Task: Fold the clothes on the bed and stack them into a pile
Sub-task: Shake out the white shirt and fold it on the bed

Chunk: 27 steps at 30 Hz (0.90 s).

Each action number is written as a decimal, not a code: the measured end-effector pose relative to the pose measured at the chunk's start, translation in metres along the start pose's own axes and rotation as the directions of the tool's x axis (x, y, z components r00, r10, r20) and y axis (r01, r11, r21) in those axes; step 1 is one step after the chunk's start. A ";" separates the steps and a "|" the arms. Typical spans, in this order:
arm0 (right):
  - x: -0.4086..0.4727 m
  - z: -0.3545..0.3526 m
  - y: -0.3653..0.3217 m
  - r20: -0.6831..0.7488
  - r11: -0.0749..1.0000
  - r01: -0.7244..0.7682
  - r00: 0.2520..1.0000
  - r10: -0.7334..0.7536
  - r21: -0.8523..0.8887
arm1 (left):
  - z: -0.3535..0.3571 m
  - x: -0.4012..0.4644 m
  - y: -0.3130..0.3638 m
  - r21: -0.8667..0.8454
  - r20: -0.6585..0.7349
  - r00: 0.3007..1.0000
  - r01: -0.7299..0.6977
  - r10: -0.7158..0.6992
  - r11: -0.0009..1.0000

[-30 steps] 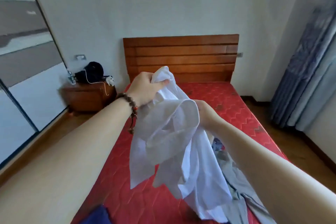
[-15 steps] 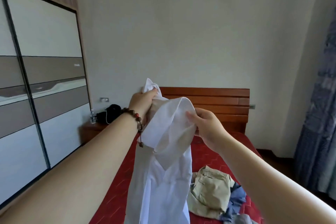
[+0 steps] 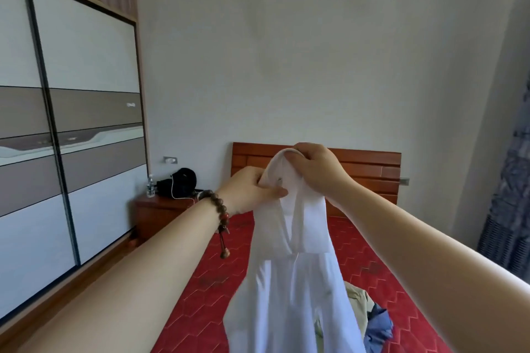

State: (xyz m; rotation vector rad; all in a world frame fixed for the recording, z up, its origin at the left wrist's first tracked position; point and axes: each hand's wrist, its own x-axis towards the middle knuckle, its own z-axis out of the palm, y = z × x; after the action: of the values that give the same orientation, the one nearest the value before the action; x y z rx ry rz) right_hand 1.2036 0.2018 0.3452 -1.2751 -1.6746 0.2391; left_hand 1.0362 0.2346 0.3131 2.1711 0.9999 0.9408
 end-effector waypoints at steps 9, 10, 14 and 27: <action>-0.028 -0.034 0.047 0.553 0.888 -0.331 0.826 0.110 0.318 | -0.012 0.011 -0.002 -0.428 -0.097 0.995 -0.008 -0.037 0.904; -0.031 -0.035 0.053 0.582 0.888 -0.345 0.805 0.115 0.302 | -0.014 0.013 -0.001 -0.478 -0.090 0.995 -0.011 -0.037 0.878; -0.032 -0.044 0.056 0.403 0.872 -0.321 0.901 0.161 0.370 | -0.024 0.020 0.000 -0.517 -0.115 0.993 -0.046 -0.016 0.855; 0.040 -0.103 -0.055 0.157 0.831 0.257 0.966 -0.206 -0.493 | 0.002 -0.003 -0.022 -0.346 -0.057 0.995 -0.092 0.077 0.934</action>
State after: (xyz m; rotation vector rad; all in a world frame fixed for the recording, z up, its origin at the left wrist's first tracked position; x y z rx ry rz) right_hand 1.2506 0.1718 0.4548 -1.4348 -2.0421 -0.3215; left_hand 1.0280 0.2440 0.2950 1.9133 0.6989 1.1162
